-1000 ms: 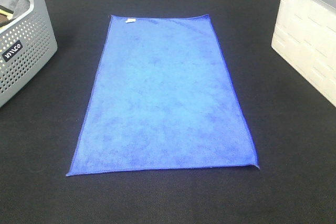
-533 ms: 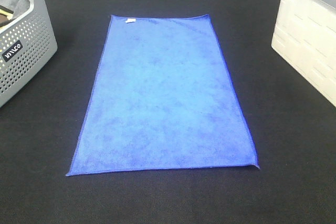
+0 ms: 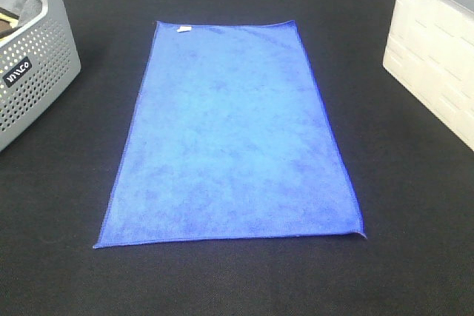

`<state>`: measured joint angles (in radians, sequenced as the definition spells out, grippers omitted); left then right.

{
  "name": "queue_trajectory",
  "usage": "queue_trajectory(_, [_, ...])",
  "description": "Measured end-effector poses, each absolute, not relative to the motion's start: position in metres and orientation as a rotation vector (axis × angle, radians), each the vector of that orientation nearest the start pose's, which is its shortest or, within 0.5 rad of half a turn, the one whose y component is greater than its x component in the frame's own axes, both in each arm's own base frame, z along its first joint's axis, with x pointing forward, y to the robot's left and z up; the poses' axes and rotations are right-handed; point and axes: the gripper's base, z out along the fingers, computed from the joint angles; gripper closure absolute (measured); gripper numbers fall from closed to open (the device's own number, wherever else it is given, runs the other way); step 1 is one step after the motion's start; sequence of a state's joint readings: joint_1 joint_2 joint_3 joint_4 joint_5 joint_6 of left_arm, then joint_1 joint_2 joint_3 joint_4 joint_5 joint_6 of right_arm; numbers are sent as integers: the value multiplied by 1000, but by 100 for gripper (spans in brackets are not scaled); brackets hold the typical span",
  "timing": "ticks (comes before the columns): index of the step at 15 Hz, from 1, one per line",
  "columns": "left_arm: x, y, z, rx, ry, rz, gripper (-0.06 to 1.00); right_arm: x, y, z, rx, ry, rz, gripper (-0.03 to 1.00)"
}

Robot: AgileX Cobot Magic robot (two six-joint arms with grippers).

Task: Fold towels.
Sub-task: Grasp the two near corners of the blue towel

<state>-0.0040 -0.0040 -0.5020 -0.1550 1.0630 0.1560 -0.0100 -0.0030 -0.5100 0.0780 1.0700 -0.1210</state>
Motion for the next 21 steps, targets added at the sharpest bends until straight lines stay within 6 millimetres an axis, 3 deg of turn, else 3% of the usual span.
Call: queue_trajectory(21, [-6,-12,278,170,2025,-90,10,-7,6,279,-118,2035,11,15])
